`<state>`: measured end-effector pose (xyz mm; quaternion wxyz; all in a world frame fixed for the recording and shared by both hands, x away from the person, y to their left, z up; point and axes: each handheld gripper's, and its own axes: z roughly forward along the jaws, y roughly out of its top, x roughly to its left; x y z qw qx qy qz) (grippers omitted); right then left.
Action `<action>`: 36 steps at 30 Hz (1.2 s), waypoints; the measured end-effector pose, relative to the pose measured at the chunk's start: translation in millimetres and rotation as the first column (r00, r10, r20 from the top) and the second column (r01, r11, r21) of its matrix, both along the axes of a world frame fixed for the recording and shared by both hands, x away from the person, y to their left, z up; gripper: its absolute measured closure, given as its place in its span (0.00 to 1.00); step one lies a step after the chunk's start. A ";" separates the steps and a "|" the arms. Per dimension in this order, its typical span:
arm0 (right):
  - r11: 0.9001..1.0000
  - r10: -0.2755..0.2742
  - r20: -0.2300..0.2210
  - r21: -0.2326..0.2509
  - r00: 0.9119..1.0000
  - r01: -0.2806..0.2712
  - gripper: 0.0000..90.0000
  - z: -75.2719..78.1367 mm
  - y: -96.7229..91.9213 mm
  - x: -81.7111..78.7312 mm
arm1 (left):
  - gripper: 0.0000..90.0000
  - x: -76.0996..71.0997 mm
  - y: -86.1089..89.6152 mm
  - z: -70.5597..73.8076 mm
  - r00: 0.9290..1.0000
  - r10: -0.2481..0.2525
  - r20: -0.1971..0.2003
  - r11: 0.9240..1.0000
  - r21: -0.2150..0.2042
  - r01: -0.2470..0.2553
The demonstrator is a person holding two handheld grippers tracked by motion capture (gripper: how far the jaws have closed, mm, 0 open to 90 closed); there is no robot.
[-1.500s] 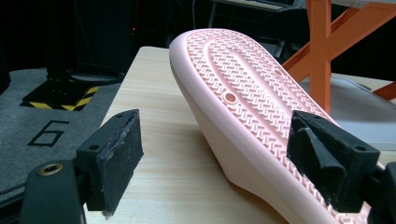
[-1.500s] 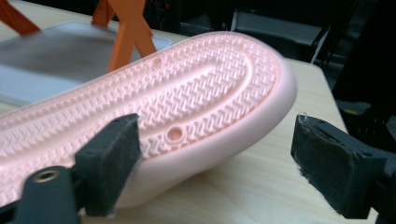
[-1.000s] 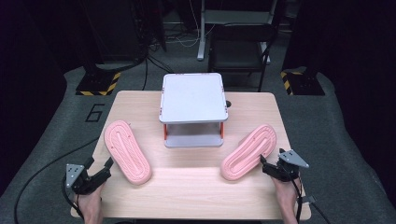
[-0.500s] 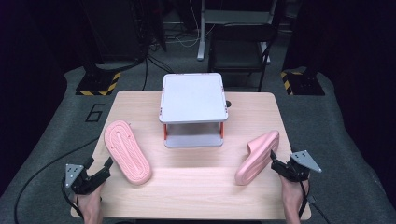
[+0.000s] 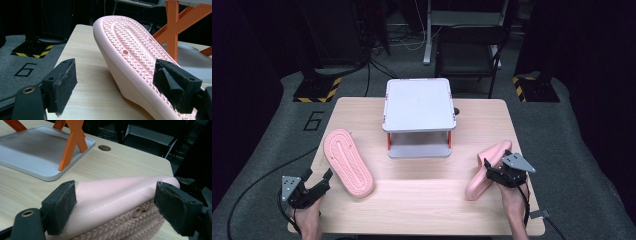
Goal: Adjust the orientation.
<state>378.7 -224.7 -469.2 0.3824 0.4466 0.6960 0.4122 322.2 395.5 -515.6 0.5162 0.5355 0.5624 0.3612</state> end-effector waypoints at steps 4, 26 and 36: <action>1.000 0.000 0.019 0.018 1.000 0.000 0.20 0.3 -17.5 -18.9 | 0.21 -0.2 -1.0 0.4 1.000 -0.004 -0.001 1.000 0.000 0.004; 0.982 -0.057 -0.043 0.176 0.997 0.064 0.26 -31.3 -95.5 -64.8 | 0.21 1.4 -3.5 -0.3 1.000 -0.014 -0.002 1.000 0.000 0.014; 0.989 -0.097 -0.126 0.097 0.987 0.110 0.30 -47.1 -95.5 -50.9 | 0.21 2.0 -3.8 -1.0 1.000 -0.011 -0.002 1.000 -0.002 0.011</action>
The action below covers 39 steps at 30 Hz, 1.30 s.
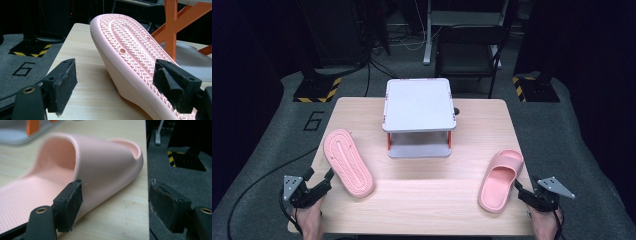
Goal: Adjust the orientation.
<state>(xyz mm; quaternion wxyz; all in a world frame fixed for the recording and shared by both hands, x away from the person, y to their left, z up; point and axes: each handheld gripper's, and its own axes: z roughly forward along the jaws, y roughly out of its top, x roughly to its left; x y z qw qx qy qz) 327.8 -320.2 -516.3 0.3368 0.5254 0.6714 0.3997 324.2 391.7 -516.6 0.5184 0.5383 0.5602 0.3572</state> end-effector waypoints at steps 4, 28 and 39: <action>1.000 0.005 0.008 -0.016 1.000 -0.005 0.30 3.2 1.9 9.7 | 0.21 -0.1 0.1 -0.1 1.000 0.002 0.002 1.000 -0.001 -0.002; 0.999 -0.044 0.146 0.013 0.988 0.043 0.29 20.1 9.0 27.2 | 0.21 -1.3 0.5 0.5 1.000 0.005 0.005 1.000 0.001 -0.005; 1.000 0.016 0.167 0.019 0.986 -0.019 0.28 17.9 23.3 20.0 | 0.21 -2.0 2.4 1.0 1.000 0.005 -0.001 1.000 -0.003 -0.005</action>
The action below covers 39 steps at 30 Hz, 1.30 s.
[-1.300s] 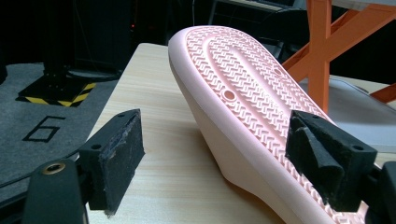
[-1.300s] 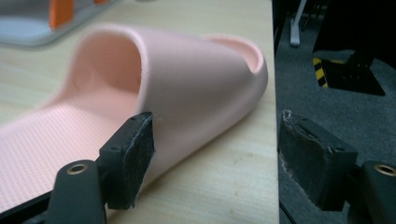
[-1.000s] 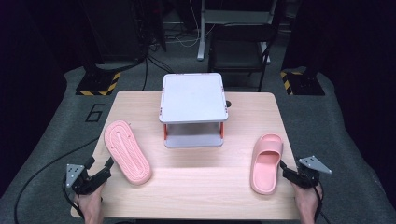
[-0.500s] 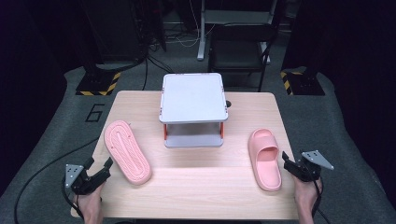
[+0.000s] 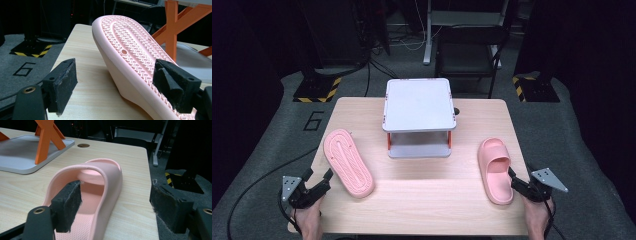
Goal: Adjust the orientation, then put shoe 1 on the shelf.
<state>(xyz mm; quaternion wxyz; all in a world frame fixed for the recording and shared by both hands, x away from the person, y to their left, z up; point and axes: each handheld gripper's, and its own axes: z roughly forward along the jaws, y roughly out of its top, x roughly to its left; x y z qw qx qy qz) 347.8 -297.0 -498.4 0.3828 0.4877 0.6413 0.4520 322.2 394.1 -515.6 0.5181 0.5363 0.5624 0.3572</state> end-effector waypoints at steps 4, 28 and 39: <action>1.000 -0.005 -0.004 0.002 1.000 0.005 0.26 -0.6 -0.2 0.7 | 0.21 0.1 -0.5 -0.1 1.000 -0.003 0.003 1.000 0.002 0.003; 0.999 0.018 -0.130 -0.044 0.991 -0.023 0.46 -13.4 14.3 25.0 | 0.22 -0.4 -2.7 -0.2 1.000 -0.003 0.000 1.000 0.007 0.003; 1.000 0.010 -0.177 0.016 0.984 -0.007 0.87 -20.8 11.8 41.0 | 0.22 -0.2 -2.7 -0.5 1.000 -0.007 -0.005 1.000 0.011 0.007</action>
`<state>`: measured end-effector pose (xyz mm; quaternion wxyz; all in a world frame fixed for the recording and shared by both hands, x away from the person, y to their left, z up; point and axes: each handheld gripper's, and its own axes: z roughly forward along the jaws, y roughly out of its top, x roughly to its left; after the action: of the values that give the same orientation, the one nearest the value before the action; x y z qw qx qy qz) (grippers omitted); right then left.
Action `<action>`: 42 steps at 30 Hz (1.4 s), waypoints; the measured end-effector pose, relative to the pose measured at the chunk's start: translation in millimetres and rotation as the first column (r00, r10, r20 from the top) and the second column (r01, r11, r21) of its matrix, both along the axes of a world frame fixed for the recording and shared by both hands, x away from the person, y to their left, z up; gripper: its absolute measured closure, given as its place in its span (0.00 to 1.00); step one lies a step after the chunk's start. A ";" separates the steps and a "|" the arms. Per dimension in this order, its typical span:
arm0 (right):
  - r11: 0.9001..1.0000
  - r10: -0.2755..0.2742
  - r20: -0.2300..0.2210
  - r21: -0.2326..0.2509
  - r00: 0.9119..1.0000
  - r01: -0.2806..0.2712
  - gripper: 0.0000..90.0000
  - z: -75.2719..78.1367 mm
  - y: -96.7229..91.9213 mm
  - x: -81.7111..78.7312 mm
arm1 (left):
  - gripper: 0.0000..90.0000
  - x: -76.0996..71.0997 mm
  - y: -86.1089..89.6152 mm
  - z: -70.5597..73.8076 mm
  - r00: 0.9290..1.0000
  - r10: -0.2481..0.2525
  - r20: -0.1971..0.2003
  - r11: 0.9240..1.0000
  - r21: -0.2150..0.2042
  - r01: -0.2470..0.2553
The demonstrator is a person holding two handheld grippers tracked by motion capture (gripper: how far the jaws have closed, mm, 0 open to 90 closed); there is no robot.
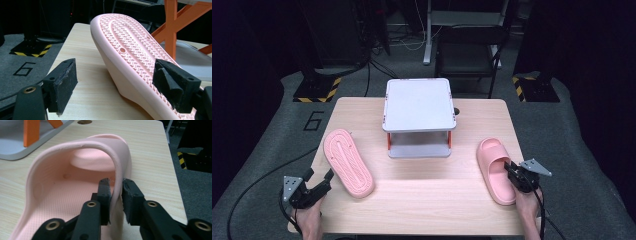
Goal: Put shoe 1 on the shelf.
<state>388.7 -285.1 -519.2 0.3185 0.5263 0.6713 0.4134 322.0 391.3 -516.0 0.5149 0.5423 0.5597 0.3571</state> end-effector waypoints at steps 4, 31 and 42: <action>1.000 0.009 0.013 0.000 1.000 -0.009 0.89 13.3 4.2 -7.1 | 0.22 -0.1 0.4 0.0 1.000 0.003 0.004 1.000 -0.004 -0.003; 0.945 0.290 0.011 0.155 0.957 -0.288 0.90 16.7 233.3 44.5 | 0.28 105.6 -148.7 132.9 0.855 -0.518 -0.014 0.836 0.201 0.510; 0.959 0.163 0.026 0.232 0.986 -0.165 0.90 7.4 279.4 80.0 | 0.32 155.6 -178.3 126.6 0.858 -0.499 -0.118 0.831 0.215 0.513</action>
<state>468.8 -5.7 -511.8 0.2214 0.5013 0.6584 0.5160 477.7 213.0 -389.5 0.5057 0.7389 0.3635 0.2571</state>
